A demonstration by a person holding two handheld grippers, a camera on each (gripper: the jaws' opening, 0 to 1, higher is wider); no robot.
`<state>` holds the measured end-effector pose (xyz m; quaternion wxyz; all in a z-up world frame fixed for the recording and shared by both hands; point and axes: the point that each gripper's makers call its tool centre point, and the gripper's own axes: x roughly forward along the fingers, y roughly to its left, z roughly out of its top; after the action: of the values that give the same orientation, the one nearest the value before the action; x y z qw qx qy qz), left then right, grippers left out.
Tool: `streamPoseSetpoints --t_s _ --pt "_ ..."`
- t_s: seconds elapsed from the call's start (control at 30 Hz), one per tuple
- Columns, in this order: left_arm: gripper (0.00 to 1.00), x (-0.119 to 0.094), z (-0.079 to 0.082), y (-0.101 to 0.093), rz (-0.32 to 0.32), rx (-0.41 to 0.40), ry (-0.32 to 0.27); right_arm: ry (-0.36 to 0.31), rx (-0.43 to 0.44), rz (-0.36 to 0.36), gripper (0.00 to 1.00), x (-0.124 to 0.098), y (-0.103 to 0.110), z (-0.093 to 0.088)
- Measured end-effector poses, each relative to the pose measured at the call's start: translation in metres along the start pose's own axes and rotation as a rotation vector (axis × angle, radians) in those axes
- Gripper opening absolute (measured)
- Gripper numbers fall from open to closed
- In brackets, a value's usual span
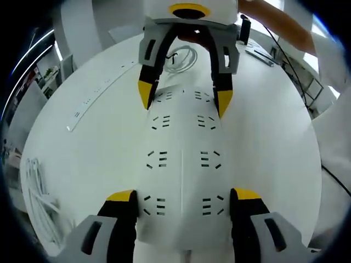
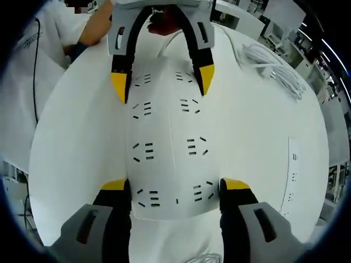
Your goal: Straighten the power strip on the desk, plug the charger into it
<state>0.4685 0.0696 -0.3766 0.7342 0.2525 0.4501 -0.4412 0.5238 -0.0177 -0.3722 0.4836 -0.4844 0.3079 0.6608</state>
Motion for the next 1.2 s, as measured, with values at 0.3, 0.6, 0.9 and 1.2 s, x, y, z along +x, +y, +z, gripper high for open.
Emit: streamPoseSetpoints --t_s 0.3,0.6,0.9,1.2 --pt "0.70 0.0000 0.0001 0.0015 0.000 0.003 0.007 0.003 0.008 0.015 0.65 0.0023 -0.0001 0.0013" --pt "0.70 -0.0001 0.0004 0.0032 -0.001 0.004 0.006 0.038 0.022 0.012 0.65 0.0027 -0.0007 -0.0002" --pt "0.70 -0.0006 0.0012 0.0037 -0.004 0.007 0.004 0.049 0.023 0.016 0.66 0.0032 -0.0012 -0.0007" --pt "0.70 -0.0009 0.0014 -0.0009 -0.003 0.007 0.004 0.059 0.041 0.022 0.66 0.0036 -0.0018 -0.0024"
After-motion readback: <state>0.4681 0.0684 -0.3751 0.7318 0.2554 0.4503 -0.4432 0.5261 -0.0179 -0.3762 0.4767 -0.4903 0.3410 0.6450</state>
